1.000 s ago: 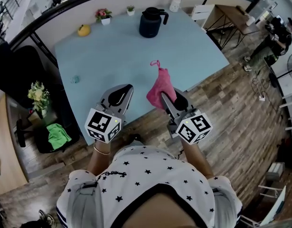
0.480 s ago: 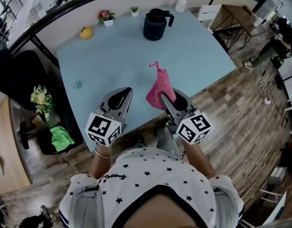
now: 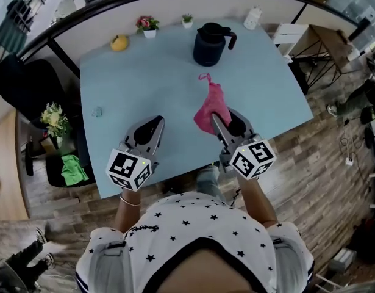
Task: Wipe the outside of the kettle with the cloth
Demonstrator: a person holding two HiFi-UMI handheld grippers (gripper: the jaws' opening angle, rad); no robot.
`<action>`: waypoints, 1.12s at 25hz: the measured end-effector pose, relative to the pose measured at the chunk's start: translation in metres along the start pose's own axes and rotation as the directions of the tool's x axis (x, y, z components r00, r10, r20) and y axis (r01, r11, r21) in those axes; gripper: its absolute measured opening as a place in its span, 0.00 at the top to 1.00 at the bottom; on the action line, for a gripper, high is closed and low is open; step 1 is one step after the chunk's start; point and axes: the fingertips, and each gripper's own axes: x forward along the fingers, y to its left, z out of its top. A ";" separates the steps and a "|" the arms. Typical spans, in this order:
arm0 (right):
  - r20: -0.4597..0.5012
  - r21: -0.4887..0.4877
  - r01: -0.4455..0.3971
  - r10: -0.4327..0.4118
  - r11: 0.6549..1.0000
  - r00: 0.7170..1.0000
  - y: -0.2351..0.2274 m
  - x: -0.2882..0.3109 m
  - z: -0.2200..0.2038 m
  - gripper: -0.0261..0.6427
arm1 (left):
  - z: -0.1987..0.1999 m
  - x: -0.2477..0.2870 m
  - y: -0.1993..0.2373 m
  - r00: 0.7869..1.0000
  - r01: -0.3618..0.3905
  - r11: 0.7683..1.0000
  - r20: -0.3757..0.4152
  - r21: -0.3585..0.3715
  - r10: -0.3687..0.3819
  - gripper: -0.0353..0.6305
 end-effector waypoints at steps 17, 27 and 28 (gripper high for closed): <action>-0.082 -0.002 -0.177 0.176 0.984 0.981 -0.129 0.067 0.030 0.75 | 0.031 0.125 -0.007 0.974 -0.225 0.974 0.003 -0.013 0.226 0.90; -0.146 -0.041 -0.189 0.181 0.981 0.973 -0.152 0.130 0.019 0.76 | 0.037 0.126 0.002 0.931 -0.364 0.931 0.001 -0.007 0.364 0.90; -0.152 -0.048 -0.182 0.173 0.982 0.973 -0.152 0.138 0.017 0.76 | 0.038 0.124 0.004 0.929 -0.369 0.929 0.001 -0.005 0.369 0.90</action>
